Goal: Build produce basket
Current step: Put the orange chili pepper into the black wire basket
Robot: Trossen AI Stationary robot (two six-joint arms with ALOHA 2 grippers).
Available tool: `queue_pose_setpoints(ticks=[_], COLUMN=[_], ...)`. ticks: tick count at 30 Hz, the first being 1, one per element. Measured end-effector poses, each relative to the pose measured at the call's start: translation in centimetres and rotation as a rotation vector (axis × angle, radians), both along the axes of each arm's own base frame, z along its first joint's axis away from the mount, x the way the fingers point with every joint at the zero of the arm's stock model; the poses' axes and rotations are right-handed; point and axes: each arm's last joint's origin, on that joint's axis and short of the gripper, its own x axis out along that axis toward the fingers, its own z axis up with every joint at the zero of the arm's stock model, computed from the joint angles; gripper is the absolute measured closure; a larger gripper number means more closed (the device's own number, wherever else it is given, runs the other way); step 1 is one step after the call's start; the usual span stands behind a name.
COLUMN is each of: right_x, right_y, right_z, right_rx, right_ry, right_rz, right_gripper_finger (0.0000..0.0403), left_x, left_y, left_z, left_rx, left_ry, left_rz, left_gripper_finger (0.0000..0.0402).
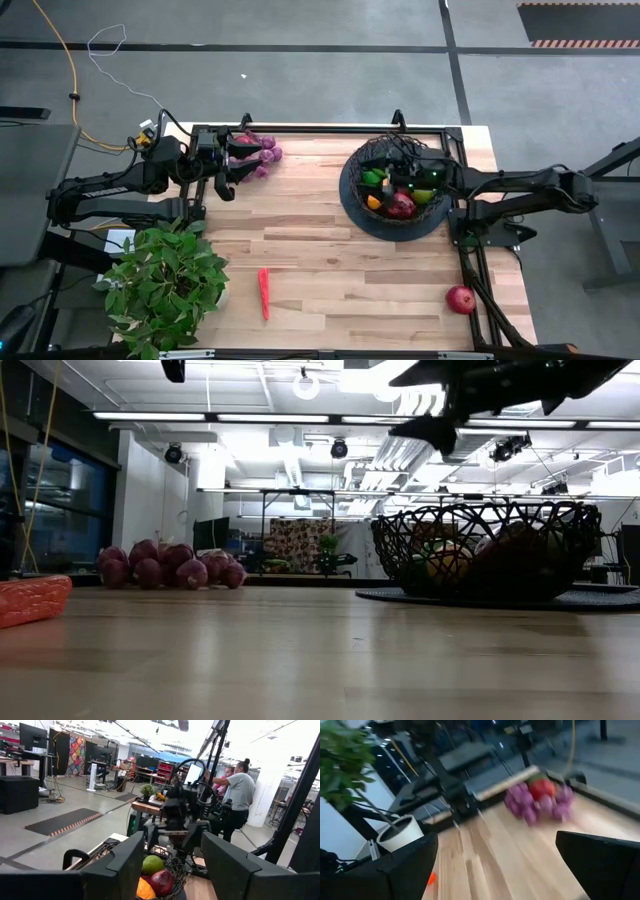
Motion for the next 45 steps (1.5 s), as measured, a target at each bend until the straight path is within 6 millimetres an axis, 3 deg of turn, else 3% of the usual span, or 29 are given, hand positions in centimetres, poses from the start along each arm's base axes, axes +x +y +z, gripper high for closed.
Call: queue_pose_setpoints(ticks=[9, 31, 37, 45], right_x=[0.2, 0.2, 0.2, 0.2], right_y=[0.1, 0.1, 0.1, 0.1], right_z=[1.3, 1.4, 1.4, 1.4], right_rx=[-0.141, -0.126, -0.119, -0.119], right_ry=[-0.035, -0.045, -0.046, -0.046], right_rz=[0.013, 0.011, 0.011, 0.011], right_gripper_finger=[0.0018, 0.0018, 0.0018, 0.0018], left_x=[0.0, 0.6, 4.0, 8.1], left_y=[0.0, 0.0, -0.9, -4.6], left_z=[0.0, -0.2, -1.2, -6.2], left_rx=[0.024, -0.02, -0.056, 0.018], left_ry=[0.008, 0.009, 0.225, 0.861], left_rz=[0.003, -0.015, -0.158, -0.483], left_gripper_finger=[0.0215, 0.0215, 0.0215, 0.0215])
